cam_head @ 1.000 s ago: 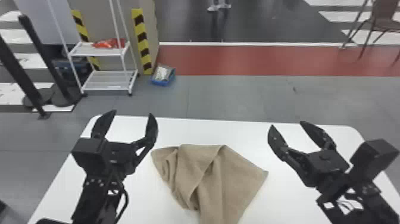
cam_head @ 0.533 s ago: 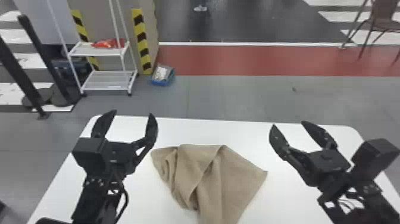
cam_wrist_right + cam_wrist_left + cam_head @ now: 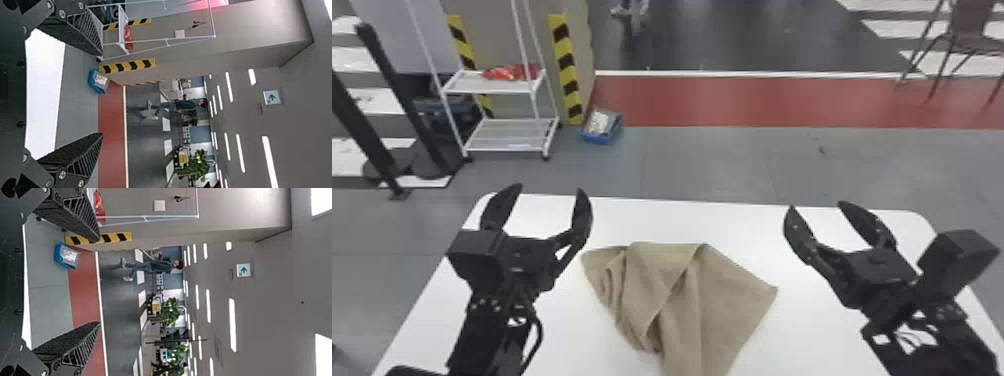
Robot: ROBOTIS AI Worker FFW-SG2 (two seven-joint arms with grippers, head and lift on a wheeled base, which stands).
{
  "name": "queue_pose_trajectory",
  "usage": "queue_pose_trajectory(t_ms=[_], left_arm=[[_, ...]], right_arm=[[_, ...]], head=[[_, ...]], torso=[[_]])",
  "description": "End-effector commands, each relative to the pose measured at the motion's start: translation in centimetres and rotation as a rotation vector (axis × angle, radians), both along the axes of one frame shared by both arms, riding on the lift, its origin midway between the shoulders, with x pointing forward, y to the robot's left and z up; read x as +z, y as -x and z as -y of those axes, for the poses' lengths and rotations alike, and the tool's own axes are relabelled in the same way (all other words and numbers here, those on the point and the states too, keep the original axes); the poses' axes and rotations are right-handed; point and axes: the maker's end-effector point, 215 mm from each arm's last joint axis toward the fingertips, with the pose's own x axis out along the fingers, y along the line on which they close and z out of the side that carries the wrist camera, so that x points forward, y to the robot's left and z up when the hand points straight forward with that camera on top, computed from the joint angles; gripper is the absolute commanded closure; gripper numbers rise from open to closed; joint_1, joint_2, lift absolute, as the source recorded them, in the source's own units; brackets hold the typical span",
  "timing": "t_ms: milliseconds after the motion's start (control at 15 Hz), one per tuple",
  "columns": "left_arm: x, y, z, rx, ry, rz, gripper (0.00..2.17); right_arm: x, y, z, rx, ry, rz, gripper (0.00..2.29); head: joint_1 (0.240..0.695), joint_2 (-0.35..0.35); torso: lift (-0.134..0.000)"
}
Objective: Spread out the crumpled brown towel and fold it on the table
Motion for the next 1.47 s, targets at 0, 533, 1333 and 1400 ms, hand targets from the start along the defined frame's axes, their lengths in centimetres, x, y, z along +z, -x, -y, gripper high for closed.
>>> queue_pose_trajectory(t_ms=[0, 533, 1333, 1400], left_arm=[[-0.2, 0.0, 0.0, 0.000, 0.001, -0.004, 0.14], [-3.6, 0.5, 0.0, -0.009, -0.002, -0.065, 0.15], [-14.1, 5.3, 2.1, -0.051, 0.052, -0.330, 0.15], [-14.5, 5.5, 2.3, -0.055, 0.069, -0.340, 0.16]], right_arm=[[-0.1, 0.0, 0.0, 0.000, -0.001, -0.003, 0.17], [-3.1, 0.3, 2.6, -0.041, 0.020, -0.043, 0.18], [-11.4, 4.4, 10.9, -0.088, 0.151, -0.116, 0.19], [-12.4, 4.9, 11.6, -0.094, 0.159, -0.135, 0.19]], head=[[0.695, -0.001], [0.695, -0.015], [0.695, -0.119], [0.695, -0.130]], torso=[[0.000], [0.000], [0.000], [0.000]])
